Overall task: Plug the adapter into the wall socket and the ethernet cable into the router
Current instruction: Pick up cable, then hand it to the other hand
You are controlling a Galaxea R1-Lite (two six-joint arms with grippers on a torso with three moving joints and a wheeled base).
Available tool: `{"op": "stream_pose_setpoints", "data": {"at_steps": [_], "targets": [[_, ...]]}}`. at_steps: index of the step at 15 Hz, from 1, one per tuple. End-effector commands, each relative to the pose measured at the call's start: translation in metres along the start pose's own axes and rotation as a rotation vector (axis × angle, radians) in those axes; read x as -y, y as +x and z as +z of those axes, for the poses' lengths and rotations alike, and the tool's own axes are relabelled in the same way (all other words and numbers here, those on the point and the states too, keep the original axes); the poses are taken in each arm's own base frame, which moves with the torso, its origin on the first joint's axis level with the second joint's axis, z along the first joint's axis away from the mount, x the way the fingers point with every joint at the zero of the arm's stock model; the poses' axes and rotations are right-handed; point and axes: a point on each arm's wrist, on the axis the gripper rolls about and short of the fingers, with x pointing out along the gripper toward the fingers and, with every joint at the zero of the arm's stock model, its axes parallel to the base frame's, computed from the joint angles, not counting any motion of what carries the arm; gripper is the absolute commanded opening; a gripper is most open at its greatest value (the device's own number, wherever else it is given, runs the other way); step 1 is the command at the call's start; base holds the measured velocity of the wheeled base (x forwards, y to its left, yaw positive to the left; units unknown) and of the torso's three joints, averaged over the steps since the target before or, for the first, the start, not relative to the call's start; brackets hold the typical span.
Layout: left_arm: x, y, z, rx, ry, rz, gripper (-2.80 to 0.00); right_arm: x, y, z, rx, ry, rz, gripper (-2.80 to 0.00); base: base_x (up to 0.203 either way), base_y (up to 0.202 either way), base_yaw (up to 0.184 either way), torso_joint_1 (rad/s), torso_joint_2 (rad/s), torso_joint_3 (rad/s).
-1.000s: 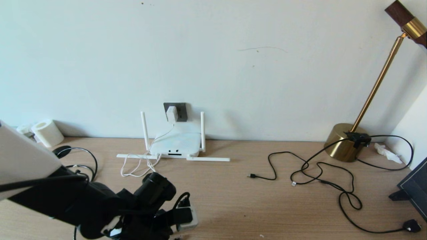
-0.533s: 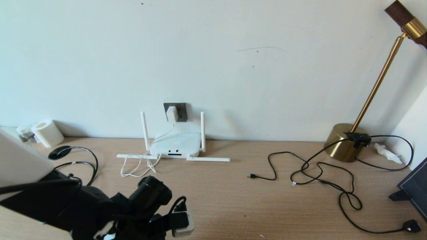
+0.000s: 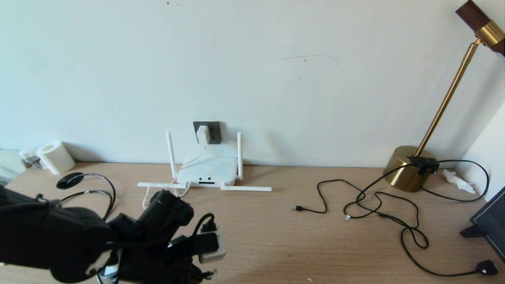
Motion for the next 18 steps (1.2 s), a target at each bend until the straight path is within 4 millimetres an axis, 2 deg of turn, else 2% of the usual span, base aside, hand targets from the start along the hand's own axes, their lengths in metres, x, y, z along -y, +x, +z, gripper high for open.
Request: {"op": "stream_pose_setpoints", "data": {"at_steps": [1,6,9,10,13,16,18], "targets": [[-0.014,-0.030,0.020,0.119,0.012,0.091,-2.80,0.000,0.000,0.000,0.000,0.000,0.000,-2.80,0.000,0.000,0.000,0.000,0.00,0.000],[-0.070,-0.074,0.093,0.362,0.039,0.282,-2.80,0.000,0.000,0.000,0.001,-0.001,0.000,-2.80,0.000,0.000,0.000,0.000,0.00,0.000],[-0.088,-0.088,0.129,0.455,0.065,0.346,-2.80,0.000,0.000,0.000,0.001,-0.003,0.001,-2.80,0.000,0.000,0.000,0.000,0.00,0.000],[-0.088,-0.091,0.138,0.471,0.081,0.358,-2.80,0.000,0.000,0.000,0.000,-0.022,0.004,-2.80,0.000,0.000,0.000,0.000,0.00,0.000],[-0.059,-0.096,0.162,0.479,0.147,0.384,-2.80,0.000,-0.001,0.006,0.025,-0.017,0.016,-2.80,0.000,0.000,0.000,0.000,0.00,0.000],[-0.033,-0.107,0.175,0.497,0.196,0.403,-2.80,-0.006,-0.018,0.054,0.114,0.117,0.272,-2.80,0.000,0.000,0.000,0.000,0.00,0.000],[-0.026,-0.111,0.180,0.522,0.215,0.400,-2.80,-0.010,-0.009,0.083,-0.031,0.215,0.413,-2.80,0.000,0.000,0.000,0.000,0.00,0.000]]}}
